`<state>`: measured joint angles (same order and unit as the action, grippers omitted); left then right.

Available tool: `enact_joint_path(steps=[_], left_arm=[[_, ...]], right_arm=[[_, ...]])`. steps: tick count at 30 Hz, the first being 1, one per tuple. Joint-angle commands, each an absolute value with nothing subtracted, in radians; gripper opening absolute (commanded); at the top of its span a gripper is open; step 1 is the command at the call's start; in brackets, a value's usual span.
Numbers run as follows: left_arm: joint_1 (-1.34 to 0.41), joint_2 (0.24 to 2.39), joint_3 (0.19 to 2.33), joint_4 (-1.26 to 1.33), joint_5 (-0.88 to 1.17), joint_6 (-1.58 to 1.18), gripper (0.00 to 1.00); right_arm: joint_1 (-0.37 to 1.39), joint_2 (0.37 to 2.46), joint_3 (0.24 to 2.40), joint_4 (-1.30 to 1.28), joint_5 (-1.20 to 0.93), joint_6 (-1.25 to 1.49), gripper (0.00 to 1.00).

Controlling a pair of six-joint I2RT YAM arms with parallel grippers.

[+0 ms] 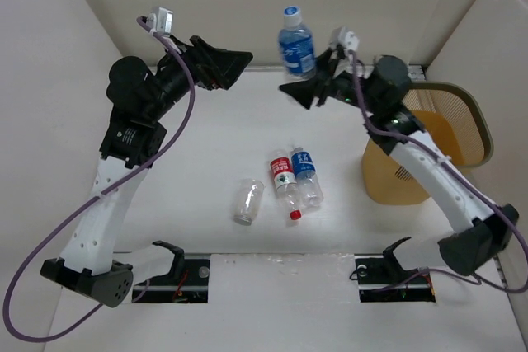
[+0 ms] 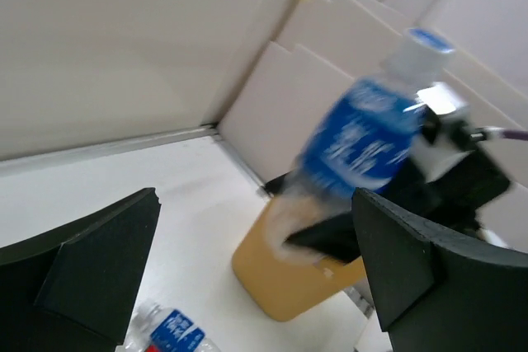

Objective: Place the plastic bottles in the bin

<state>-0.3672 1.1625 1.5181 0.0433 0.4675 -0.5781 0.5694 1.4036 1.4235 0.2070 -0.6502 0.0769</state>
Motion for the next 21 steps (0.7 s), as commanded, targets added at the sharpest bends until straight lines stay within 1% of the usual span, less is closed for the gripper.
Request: enact_joint_path(steps=[1, 2, 5, 6, 8, 9, 11, 12, 13, 14, 15, 16, 17, 18, 21], left_arm=[[-0.362, 1.144, 1.542, -0.093, 0.304, -0.511, 1.00], [-0.362, 1.156, 1.554, -0.177, 0.255, -0.500, 1.00], [-0.362, 1.189, 1.536, -0.279, 0.230, -0.486, 1.00], [-0.362, 1.201, 1.519, -0.291, 0.221, -0.486, 1.00], [-0.362, 1.201, 1.465, -0.307, 0.207, -0.486, 1.00], [-0.362, 1.201, 1.448, -0.319, 0.196, -0.486, 1.00], [-0.362, 1.189, 1.408, -0.331, 0.169, -0.486, 1.00], [-0.371, 1.189, 1.396, -0.343, 0.169, -0.486, 1.00], [-0.371, 1.178, 1.385, -0.353, 0.154, -0.486, 1.00], [-0.371, 1.178, 1.376, -0.362, 0.144, -0.486, 1.00], [-0.371, 1.178, 1.359, -0.362, 0.144, -0.486, 1.00], [-0.371, 1.178, 1.359, -0.389, 0.144, -0.474, 1.00], [-0.382, 1.178, 1.338, -0.399, 0.144, -0.462, 1.00], [-0.382, 1.178, 1.329, -0.399, 0.144, -0.453, 1.00], [-0.411, 1.169, 1.281, -0.426, 0.144, -0.442, 1.00]], right_arm=[[0.399, 1.217, 1.404, 0.092, -0.621, -0.002, 0.00], [0.277, 1.185, 1.388, 0.043, -0.652, -0.002, 0.00], [0.090, 1.067, 1.321, -0.073, -0.681, -0.020, 0.00], [-0.028, 1.042, 1.289, -0.106, -0.692, -0.031, 0.00], [-0.139, 0.988, 1.276, -0.194, -0.692, -0.098, 0.00], [-0.234, 0.977, 1.276, -0.295, -0.672, -0.122, 0.01], [-0.302, 0.967, 1.262, -0.345, -0.672, -0.158, 0.03], [-0.302, 0.966, 1.262, -0.394, -0.635, -0.193, 0.04], [-0.302, 0.966, 1.262, -0.415, -0.576, -0.208, 0.14], [-0.302, 0.966, 1.262, -0.425, -0.552, -0.209, 0.28], [-0.302, 0.966, 1.262, -0.425, -0.542, -0.209, 0.47], [-0.302, 0.966, 1.262, -0.425, -0.519, -0.209, 0.69], [-0.302, 0.966, 1.262, -0.425, -0.518, -0.209, 0.97], [-0.302, 0.966, 1.262, -0.425, -0.518, -0.200, 1.00], [-0.302, 0.977, 1.342, -0.449, -0.518, -0.199, 1.00]])
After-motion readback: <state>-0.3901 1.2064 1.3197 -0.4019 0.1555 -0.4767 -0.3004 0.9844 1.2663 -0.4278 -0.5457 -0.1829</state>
